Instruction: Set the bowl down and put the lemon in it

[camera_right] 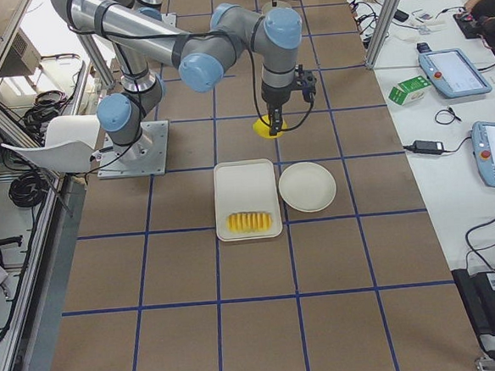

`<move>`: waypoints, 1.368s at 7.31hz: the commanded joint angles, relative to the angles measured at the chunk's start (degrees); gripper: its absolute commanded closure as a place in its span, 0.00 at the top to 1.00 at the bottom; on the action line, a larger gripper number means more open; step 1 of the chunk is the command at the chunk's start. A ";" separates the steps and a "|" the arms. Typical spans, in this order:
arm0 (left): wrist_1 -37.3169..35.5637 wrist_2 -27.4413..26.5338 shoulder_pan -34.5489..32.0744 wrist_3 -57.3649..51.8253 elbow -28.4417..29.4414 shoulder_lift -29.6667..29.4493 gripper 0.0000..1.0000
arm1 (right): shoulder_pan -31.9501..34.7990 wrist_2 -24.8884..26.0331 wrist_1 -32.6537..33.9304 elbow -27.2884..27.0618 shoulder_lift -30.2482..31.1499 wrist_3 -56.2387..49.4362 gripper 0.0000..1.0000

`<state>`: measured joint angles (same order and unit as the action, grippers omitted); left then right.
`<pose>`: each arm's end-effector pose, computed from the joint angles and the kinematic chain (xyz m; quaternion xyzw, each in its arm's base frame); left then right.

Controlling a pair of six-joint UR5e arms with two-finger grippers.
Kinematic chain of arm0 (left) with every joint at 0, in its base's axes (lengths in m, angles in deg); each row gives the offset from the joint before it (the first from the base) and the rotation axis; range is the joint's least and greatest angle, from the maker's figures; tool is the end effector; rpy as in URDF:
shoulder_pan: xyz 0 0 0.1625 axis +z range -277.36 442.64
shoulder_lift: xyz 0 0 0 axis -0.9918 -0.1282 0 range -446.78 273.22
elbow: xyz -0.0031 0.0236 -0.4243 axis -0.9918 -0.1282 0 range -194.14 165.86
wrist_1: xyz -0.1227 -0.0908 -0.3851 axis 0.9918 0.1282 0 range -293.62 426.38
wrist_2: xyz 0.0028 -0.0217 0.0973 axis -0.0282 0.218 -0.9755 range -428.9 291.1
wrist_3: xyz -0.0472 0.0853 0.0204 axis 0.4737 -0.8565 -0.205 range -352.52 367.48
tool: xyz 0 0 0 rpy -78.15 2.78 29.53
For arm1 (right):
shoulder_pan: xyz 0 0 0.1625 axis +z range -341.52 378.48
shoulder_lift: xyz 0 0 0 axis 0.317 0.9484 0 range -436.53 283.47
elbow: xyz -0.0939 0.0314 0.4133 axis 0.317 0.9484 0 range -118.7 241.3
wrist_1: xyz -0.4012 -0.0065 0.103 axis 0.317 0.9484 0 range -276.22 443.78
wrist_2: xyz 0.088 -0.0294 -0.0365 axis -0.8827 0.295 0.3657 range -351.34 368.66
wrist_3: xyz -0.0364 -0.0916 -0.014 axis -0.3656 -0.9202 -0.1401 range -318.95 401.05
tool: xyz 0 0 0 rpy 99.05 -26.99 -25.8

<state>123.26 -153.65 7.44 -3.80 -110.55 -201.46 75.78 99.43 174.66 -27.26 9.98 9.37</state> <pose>0.0198 -0.6324 0.2506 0.0299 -0.9983 0.0276 0.0406 -0.1674 -0.5051 0.4711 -0.0089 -0.9999 -0.0122 0.0003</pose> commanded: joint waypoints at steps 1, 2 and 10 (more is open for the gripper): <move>0.87 3.98 -7.12 7.63 2.02 2.43 0.00 | 2.10 -0.59 -1.23 -0.83 2.51 2.22 0.36; 0.87 4.42 -11.16 12.20 1.59 2.62 0.00 | 6.21 -0.60 -1.32 -0.83 2.86 4.23 0.35; -0.80 4.24 -27.81 25.96 -2.11 -0.81 0.99 | 34.55 -1.22 1.22 -1.96 1.21 39.76 0.33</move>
<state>122.49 -149.70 -20.15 21.89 -112.47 -202.08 108.90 98.16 174.28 -28.31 12.53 47.69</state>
